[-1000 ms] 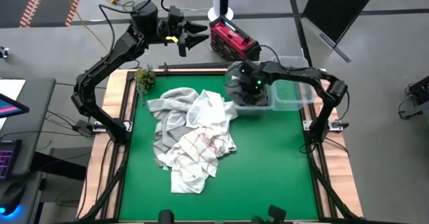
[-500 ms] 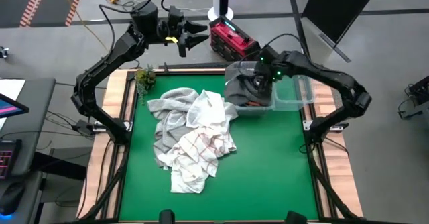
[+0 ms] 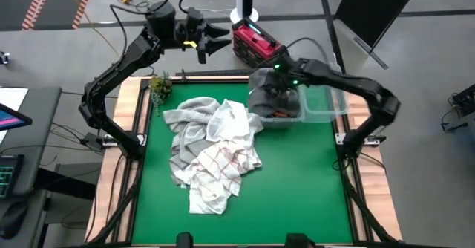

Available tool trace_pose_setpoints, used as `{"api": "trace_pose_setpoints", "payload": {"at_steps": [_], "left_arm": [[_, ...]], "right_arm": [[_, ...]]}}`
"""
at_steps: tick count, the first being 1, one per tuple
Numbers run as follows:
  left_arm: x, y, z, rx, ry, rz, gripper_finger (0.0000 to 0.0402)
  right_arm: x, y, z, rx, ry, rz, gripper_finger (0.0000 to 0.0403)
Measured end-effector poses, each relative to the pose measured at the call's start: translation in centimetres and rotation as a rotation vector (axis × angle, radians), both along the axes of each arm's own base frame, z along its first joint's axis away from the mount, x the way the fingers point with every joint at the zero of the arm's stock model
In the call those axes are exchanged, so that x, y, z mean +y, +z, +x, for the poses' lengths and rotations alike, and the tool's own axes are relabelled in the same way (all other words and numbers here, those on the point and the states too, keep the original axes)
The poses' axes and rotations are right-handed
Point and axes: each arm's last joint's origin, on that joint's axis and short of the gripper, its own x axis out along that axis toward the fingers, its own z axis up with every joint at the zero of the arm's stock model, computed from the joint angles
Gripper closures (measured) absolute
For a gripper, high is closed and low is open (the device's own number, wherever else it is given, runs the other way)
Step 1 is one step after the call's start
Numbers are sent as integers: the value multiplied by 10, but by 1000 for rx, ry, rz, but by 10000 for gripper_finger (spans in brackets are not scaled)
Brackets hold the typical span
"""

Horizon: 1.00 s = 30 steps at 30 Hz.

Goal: Sort towels by color in basket
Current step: Put the dark gray towel into the left transparent bin

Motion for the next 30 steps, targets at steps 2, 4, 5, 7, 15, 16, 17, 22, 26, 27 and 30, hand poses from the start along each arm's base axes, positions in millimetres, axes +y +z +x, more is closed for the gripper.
{"api": "trace_pose_setpoints", "payload": {"at_steps": [2,4,5,7,15,16,17,22,26,27,30], "left_arm": [[0,-2,0,16,0,1,178],[0,-3,0,30,0,0,178],[0,-4,0,33,0,-2,178],[0,-4,0,40,0,-8,178],[0,-5,0,44,0,-10,178],[0,-5,0,44,0,-10,178],[0,-5,0,44,0,-10,178],[0,-5,0,47,0,4,178],[0,-5,0,47,0,8,178],[0,-5,0,47,0,8,178],[0,-5,0,47,0,8,178]], "right_arm": [[-10,-24,9,45,16,52,103],[-20,-54,16,74,28,128,112],[-24,-69,17,94,26,167,117],[-30,-91,18,125,20,227,127],[-29,-79,9,118,7,211,171],[-27,-70,7,103,4,193,175],[-25,-59,4,83,-1,178,178],[-17,-13,-17,-22,-81,102,180],[-6,8,-31,-38,-91,77,172],[-3,12,-34,-47,-88,70,171],[8,28,-35,-111,-59,26,169]]}}
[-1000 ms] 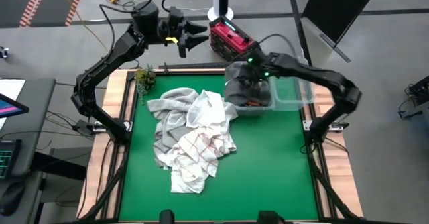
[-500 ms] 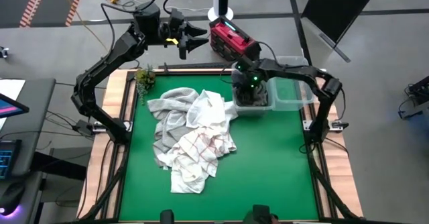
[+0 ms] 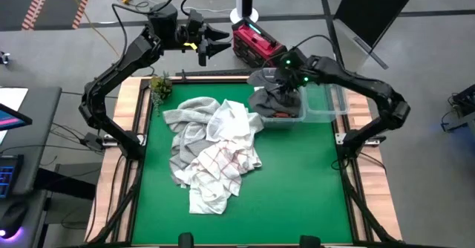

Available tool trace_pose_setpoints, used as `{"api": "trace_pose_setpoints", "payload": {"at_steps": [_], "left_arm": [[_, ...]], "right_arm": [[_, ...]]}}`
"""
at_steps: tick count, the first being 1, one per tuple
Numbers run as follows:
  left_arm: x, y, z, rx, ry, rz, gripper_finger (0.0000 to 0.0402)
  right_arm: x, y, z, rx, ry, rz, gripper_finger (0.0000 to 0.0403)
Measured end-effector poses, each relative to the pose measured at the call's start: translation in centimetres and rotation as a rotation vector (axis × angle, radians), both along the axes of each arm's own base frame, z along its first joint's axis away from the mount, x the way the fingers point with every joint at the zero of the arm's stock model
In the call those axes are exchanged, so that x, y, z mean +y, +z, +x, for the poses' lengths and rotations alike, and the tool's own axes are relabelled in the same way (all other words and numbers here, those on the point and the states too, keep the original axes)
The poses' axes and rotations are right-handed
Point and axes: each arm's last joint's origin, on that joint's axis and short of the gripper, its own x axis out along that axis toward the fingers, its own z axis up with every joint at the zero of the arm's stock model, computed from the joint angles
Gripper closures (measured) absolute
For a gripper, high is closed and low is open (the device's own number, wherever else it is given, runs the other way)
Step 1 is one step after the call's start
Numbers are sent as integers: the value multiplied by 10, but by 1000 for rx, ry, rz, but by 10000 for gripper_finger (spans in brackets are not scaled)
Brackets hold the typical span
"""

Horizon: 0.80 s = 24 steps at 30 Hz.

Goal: Sort towels by color in basket
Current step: Put the dark gray towel into the left transparent bin

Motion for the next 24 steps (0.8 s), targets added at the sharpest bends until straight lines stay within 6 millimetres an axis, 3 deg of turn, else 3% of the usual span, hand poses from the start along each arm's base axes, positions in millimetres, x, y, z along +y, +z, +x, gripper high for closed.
{"api": "trace_pose_setpoints", "payload": {"at_steps": [5,11,19,24], "left_arm": [[0,0,0,0,0,0,178],[0,0,0,0,0,-2,178],[0,0,0,0,0,-8,178],[0,-1,0,9,0,-19,178]], "right_arm": [[19,18,11,-142,128,-49,168],[24,3,36,-155,175,-17,168],[5,-21,65,-127,150,13,171],[-11,-38,74,-52,112,48,226]]}}
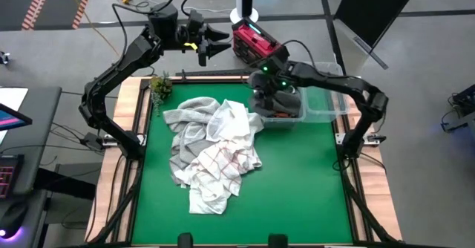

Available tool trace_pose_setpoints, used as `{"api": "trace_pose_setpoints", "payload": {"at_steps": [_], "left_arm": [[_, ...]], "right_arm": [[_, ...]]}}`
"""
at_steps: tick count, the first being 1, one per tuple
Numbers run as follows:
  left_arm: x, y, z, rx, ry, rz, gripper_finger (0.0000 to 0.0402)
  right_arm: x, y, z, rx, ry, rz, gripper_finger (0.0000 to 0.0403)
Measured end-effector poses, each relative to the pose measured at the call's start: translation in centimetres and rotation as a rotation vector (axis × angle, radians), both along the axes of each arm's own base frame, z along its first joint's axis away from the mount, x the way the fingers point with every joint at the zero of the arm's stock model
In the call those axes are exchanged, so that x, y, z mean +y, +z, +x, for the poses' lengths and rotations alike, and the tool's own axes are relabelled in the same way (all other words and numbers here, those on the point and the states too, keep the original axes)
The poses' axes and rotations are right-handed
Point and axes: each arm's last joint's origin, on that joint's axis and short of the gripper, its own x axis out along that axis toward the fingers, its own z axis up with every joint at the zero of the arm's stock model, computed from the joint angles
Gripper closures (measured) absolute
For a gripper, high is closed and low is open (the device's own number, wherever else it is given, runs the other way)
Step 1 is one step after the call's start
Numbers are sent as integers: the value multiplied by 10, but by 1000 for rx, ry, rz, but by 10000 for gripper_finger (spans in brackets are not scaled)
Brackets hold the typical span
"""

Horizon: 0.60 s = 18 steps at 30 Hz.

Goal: Sort towels by color in basket
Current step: Put the dark gray towel into the left transparent bin

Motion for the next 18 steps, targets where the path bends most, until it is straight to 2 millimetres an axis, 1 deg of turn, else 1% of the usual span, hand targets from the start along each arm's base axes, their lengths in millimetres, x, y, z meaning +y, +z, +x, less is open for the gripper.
{"api": "trace_pose_setpoints", "payload": {"at_steps": [2,5,6,9,12,16,18], "left_arm": [[0,-1,0,8,0,-7,178],[0,-1,0,10,0,-8,178],[0,-1,0,9,0,-6,178],[0,-1,0,10,0,5,178],[0,-1,0,11,0,16,178],[0,-1,0,11,3,17,178],[0,-1,0,11,4,17,178]], "right_arm": [[-4,1,1,27,-15,-2,272],[-4,4,0,53,-12,2,360],[-5,5,-1,57,-11,0,378],[-5,13,-7,50,-27,-9,383],[-5,32,-15,42,-56,-40,384],[1,63,-36,85,-102,-76,384],[1,70,-50,136,-121,-46,384]]}}
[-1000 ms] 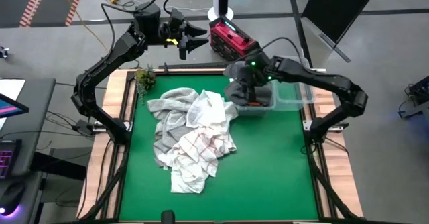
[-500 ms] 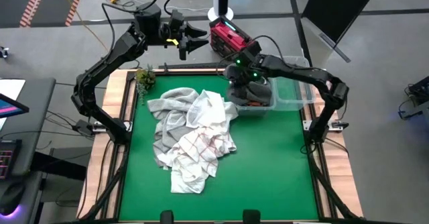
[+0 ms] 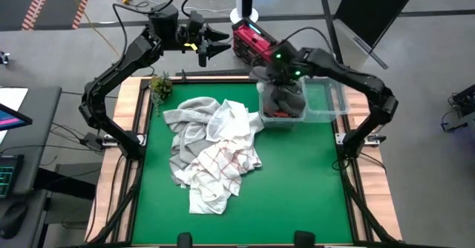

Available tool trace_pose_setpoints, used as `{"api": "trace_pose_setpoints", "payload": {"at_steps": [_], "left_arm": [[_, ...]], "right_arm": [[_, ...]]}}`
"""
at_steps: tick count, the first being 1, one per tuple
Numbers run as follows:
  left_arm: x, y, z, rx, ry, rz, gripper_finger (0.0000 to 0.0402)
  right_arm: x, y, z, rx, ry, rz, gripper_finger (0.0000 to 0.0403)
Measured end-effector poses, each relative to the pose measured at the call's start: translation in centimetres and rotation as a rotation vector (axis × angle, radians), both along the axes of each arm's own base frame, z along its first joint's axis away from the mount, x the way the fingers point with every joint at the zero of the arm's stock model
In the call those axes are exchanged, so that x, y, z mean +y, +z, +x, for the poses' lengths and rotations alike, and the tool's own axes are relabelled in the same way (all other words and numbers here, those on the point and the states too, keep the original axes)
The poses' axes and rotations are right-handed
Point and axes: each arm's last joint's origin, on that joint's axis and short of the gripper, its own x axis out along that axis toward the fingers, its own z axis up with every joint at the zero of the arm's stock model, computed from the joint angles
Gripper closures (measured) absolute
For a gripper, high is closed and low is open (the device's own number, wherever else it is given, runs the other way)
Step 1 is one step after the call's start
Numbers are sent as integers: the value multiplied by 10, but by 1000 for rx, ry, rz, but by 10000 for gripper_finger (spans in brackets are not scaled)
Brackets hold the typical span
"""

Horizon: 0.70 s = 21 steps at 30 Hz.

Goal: Sort towels by color in basket
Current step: Put the dark gray towel into the left transparent bin

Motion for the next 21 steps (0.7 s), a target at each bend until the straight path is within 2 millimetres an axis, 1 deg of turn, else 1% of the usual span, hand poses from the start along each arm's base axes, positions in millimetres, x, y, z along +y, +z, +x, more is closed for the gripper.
{"api": "trace_pose_setpoints", "payload": {"at_steps": [2,4,6,8,10,12,17,21], "left_arm": [[0,0,0,-1,0,0,178],[0,0,0,0,0,0,178],[0,0,0,-2,0,-3,178],[0,0,0,-2,0,-3,178],[0,0,0,-2,0,-4,178],[0,0,0,-3,0,-7,178],[0,0,0,-4,1,-23,178],[0,0,0,-4,1,-22,178]], "right_arm": [[-4,-1,-15,69,-37,49,384],[-12,-7,-29,138,-95,108,384],[-22,-17,-39,185,-170,166,384],[-33,-32,-43,211,-228,207,384],[-40,-48,-40,221,-232,221,384],[-43,-64,-34,221,-200,223,384],[-43,-109,-14,280,-108,288,384],[-40,-126,-3,342,-48,311,378]]}}
